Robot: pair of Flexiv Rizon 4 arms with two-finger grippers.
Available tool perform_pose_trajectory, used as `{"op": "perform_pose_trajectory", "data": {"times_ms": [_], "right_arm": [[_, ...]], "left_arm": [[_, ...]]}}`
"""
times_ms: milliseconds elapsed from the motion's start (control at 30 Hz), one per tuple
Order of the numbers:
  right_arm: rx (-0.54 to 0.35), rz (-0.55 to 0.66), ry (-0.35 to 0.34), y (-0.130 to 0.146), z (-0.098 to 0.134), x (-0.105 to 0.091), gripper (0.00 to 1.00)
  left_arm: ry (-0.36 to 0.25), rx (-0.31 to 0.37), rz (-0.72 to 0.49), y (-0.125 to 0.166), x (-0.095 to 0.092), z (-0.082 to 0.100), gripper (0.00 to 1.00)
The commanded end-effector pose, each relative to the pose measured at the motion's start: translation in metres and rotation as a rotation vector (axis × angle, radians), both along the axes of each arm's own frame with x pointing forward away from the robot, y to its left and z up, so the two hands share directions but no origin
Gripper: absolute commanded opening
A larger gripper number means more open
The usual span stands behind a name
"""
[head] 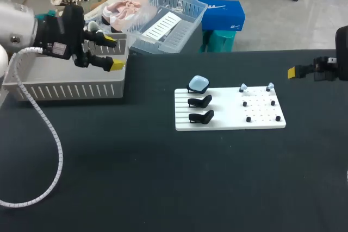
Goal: Pick up each earbud case from the left stands, insert the matching earbuds, close the lid, and place the case in the box.
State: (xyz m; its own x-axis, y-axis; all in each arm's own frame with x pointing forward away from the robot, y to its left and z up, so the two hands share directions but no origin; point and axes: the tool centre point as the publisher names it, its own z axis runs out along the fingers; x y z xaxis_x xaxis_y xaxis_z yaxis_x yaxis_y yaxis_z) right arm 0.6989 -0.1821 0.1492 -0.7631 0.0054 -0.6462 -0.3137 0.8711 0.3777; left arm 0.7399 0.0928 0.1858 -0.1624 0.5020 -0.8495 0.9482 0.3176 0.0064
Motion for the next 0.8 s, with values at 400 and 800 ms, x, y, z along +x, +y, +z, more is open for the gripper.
{"op": "perform_pose_trajectory", "data": {"times_ms": [400,800], "right_arm": [[0.001,0.004,0.000,-0.001,0.000,0.001,1.00],[0.001,0.004,0.000,-0.001,0.000,0.001,1.00]], "left_arm": [[-0.016,0.075,-0.137,-0.061,0.034,-0.048,1.00],[0.017,0.106,-0.194,-0.089,0.066,-0.094,1.00]]}}
